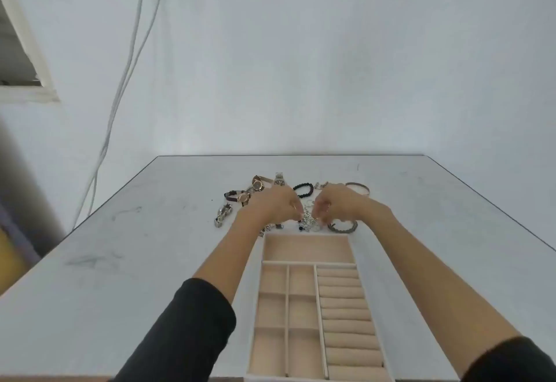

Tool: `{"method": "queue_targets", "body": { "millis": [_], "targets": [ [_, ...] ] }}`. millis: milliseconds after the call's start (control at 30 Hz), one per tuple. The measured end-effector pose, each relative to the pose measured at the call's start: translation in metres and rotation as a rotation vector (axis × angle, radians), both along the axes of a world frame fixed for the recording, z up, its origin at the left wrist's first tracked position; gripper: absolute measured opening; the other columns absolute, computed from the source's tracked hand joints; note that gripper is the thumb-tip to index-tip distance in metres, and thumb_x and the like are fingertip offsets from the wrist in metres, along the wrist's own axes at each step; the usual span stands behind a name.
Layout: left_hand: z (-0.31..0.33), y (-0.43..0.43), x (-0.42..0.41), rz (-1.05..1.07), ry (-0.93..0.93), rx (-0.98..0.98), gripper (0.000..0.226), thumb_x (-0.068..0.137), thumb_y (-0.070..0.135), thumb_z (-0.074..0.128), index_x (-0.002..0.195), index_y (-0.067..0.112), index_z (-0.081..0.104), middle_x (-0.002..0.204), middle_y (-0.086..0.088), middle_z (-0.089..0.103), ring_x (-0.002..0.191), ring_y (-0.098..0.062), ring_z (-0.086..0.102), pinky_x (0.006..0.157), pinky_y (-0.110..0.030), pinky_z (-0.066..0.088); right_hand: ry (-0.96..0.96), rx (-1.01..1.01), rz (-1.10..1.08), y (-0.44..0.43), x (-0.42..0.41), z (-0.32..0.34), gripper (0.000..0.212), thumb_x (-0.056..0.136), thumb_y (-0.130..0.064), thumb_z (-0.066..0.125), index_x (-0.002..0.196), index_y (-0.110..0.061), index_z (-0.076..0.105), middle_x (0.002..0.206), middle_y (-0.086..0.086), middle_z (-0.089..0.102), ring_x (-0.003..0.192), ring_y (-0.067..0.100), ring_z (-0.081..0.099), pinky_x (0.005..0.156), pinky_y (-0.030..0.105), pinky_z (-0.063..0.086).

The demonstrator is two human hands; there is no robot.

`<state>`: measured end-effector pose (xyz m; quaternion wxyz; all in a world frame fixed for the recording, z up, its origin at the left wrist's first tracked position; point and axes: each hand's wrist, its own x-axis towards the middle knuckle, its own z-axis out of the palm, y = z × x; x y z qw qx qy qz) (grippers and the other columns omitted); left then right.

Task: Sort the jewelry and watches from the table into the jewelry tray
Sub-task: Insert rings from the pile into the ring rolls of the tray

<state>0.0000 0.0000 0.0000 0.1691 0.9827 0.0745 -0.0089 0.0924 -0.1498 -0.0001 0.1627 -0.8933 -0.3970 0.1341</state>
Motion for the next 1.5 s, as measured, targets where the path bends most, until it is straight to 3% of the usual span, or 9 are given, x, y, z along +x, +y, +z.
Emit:
{"method": "queue_targets", "body": {
  "millis": [67, 200, 567, 767, 1033, 1167, 1267, 1367, 1500],
  "targets": [
    [-0.004, -0.007, 0.004, 0.042, -0.025, 0.084, 0.018, 0.084, 0.035, 0.064, 0.101, 0.03, 0.07, 0.11, 0.007, 0.068, 0.095, -0.017, 0.065, 0.084, -0.033, 0.049, -0.041, 0.014, -0.016, 0.001, 0.0, -0.006, 0.02, 0.075, -0.004, 0.076, 0.092, -0.015, 0.074, 0.094, 0.006, 0.073, 0.087, 0.022, 0.067, 0.068, 0.029, 0.052],
    [-0.019, -0.019, 0.008, 0.09, -0.085, 0.174, 0.021, 0.084, 0.039, 0.064, 0.103, 0.03, 0.069, 0.11, 0.005, 0.067, 0.104, -0.02, 0.061, 0.078, -0.031, 0.039, -0.086, 0.08, -0.051, 0.0, -0.001, -0.017, 0.021, 0.076, -0.005, 0.075, 0.095, -0.013, 0.075, 0.094, 0.002, 0.072, 0.088, 0.017, 0.064, 0.083, 0.034, 0.054],
    [-0.036, -0.024, 0.012, 0.065, -0.204, 0.169, 0.026, 0.083, 0.034, 0.064, 0.11, 0.033, 0.066, 0.118, 0.0, 0.06, 0.113, -0.022, 0.053, 0.088, -0.038, 0.044, -0.12, 0.2, -0.089, -0.005, 0.0, -0.033, 0.011, 0.074, -0.012, 0.075, 0.084, -0.015, 0.075, 0.082, 0.0, 0.072, 0.07, 0.01, 0.057, 0.068, 0.027, 0.048],
    [-0.044, -0.024, 0.009, 0.08, -0.306, 0.073, 0.027, 0.082, 0.043, 0.062, 0.103, 0.03, 0.072, 0.105, 0.005, 0.068, 0.105, -0.02, 0.058, 0.086, -0.036, 0.044, -0.077, 0.299, -0.119, -0.011, -0.001, -0.037, 0.009, 0.075, -0.014, 0.074, 0.07, -0.021, 0.07, 0.061, -0.01, 0.06, 0.059, 0.01, 0.055, 0.068, 0.034, 0.051],
    [-0.048, -0.026, 0.006, 0.122, -0.375, -0.003, 0.021, 0.08, 0.028, 0.063, 0.099, 0.029, 0.07, 0.088, 0.009, 0.073, 0.094, -0.013, 0.062, 0.089, -0.035, 0.042, -0.017, 0.406, -0.112, -0.014, 0.003, -0.042, 0.003, 0.074, -0.014, 0.078, 0.075, -0.016, 0.076, 0.061, -0.009, 0.061, 0.058, 0.006, 0.052, 0.062, 0.029, 0.046],
    [-0.048, -0.026, 0.006, 0.112, -0.414, -0.042, 0.02, 0.079, 0.025, 0.065, 0.099, 0.027, 0.067, 0.084, 0.009, 0.072, 0.09, -0.013, 0.063, 0.087, -0.034, 0.042, 0.045, 0.49, -0.139, -0.017, 0.005, -0.049, 0.002, 0.075, -0.011, 0.078, 0.076, -0.012, 0.077, 0.066, 0.0, 0.066, 0.061, 0.012, 0.059, 0.068, 0.035, 0.053],
    [-0.047, -0.026, 0.007, 0.111, -0.391, -0.045, 0.021, 0.077, 0.023, 0.064, 0.098, 0.028, 0.067, 0.082, 0.009, 0.072, 0.09, -0.012, 0.062, 0.088, -0.035, 0.041, 0.124, 0.59, -0.164, -0.021, 0.004, -0.052, 0.004, 0.076, -0.01, 0.078, 0.079, -0.009, 0.076, 0.065, 0.0, 0.067, 0.058, 0.009, 0.058, 0.064, 0.03, 0.051],
    [-0.047, -0.026, 0.008, 0.095, -0.371, -0.035, 0.023, 0.078, 0.024, 0.063, 0.1, 0.027, 0.065, 0.082, 0.009, 0.071, 0.091, -0.013, 0.06, 0.087, -0.034, 0.037, 0.226, 0.76, -0.223, -0.027, 0.0, -0.057, 0.009, 0.076, -0.009, 0.078, 0.084, -0.006, 0.076, 0.069, 0.003, 0.069, 0.055, 0.001, 0.058, 0.057, 0.016, 0.049],
    [-0.051, -0.022, 0.008, 0.088, -0.435, -0.085, 0.017, 0.08, 0.026, 0.06, 0.094, 0.027, 0.07, 0.078, 0.012, 0.068, 0.09, -0.015, 0.059, 0.083, -0.035, 0.044, 0.179, 0.917, -0.26, -0.033, -0.003, -0.065, 0.009, 0.075, -0.01, 0.079, 0.081, -0.014, 0.076, 0.079, 0.002, 0.072, 0.07, 0.004, 0.064, 0.066, 0.011, 0.049]
  ]
}}
